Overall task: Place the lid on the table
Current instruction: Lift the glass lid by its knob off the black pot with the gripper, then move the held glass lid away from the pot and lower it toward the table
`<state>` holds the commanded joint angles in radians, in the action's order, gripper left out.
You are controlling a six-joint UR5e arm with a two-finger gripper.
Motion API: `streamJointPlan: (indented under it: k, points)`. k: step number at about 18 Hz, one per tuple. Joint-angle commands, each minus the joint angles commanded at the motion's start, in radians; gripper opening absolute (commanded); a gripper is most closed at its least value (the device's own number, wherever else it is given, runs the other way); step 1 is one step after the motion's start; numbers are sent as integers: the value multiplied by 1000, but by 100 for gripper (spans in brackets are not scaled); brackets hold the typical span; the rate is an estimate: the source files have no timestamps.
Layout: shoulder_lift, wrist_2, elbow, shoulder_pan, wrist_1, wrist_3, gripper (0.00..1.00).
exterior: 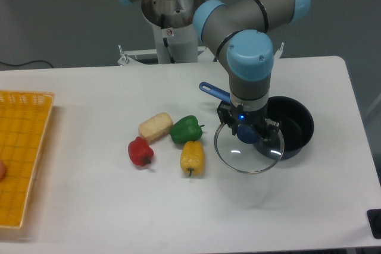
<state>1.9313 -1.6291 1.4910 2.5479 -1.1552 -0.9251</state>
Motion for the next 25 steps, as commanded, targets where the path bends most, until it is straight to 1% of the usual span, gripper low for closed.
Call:
streamJointPlan:
  k: [5,12,15,19,22,25]
  points:
    - [18,0,0,0,51,58,67]
    - [28,0,-2,-2,60,104,67]
    - [32,-2,0,-2,80,120,67]
    - [49,-5,0,-2,136,189,67]
    - [61,-6,0,-8,147,207,67]
    - [84,-8,-3,-8,186,244,67]
